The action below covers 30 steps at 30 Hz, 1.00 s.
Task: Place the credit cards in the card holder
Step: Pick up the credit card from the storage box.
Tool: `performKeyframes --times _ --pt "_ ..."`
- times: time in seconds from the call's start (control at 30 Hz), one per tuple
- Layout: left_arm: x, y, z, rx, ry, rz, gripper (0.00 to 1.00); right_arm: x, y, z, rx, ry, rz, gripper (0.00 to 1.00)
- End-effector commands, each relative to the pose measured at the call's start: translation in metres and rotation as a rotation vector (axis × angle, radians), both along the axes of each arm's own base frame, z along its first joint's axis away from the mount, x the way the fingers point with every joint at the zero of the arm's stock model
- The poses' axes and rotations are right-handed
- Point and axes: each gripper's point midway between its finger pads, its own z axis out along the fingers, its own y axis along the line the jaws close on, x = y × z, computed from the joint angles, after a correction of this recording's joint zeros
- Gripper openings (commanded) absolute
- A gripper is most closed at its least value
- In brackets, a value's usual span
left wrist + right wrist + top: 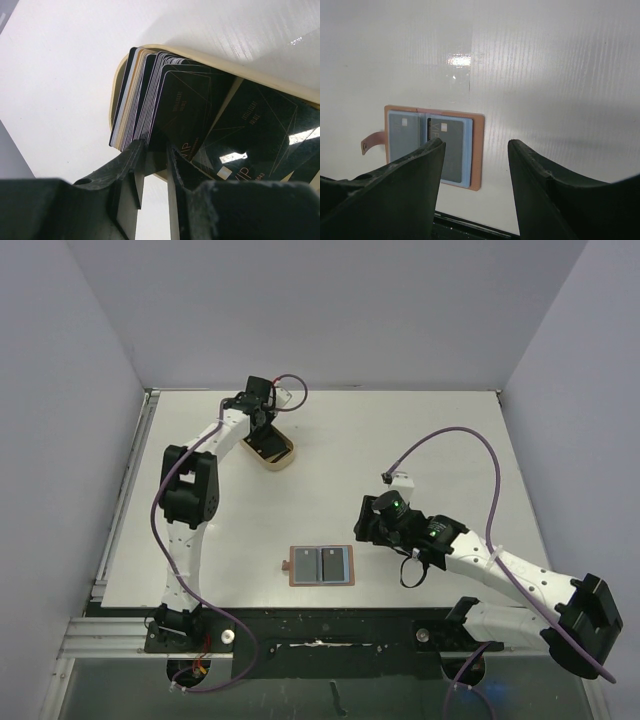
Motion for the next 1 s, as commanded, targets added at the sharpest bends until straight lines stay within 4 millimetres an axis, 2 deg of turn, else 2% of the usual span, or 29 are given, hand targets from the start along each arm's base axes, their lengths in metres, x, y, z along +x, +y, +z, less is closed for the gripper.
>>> performKeyframes --times 0.0,0.13,0.43,0.73,0.97 --pt "0.011 -0.011 0.050 -0.063 -0.110 0.002 0.03 0.011 0.007 0.023 0.050 -0.075 -0.006 0.54" --pt "0.007 -0.018 0.060 -0.100 -0.112 -0.007 0.02 0.010 0.006 0.023 0.054 -0.075 -0.002 0.54" --pt "-0.007 -0.021 0.075 -0.140 -0.091 0.009 0.00 0.008 0.009 0.025 0.079 -0.080 0.006 0.54" --pt "-0.007 -0.012 0.060 -0.089 -0.074 0.031 0.03 0.004 0.011 0.028 0.098 -0.078 0.014 0.54" --pt "-0.007 -0.016 0.062 -0.099 -0.072 0.025 0.00 0.006 0.012 0.030 0.099 -0.083 0.013 0.54"
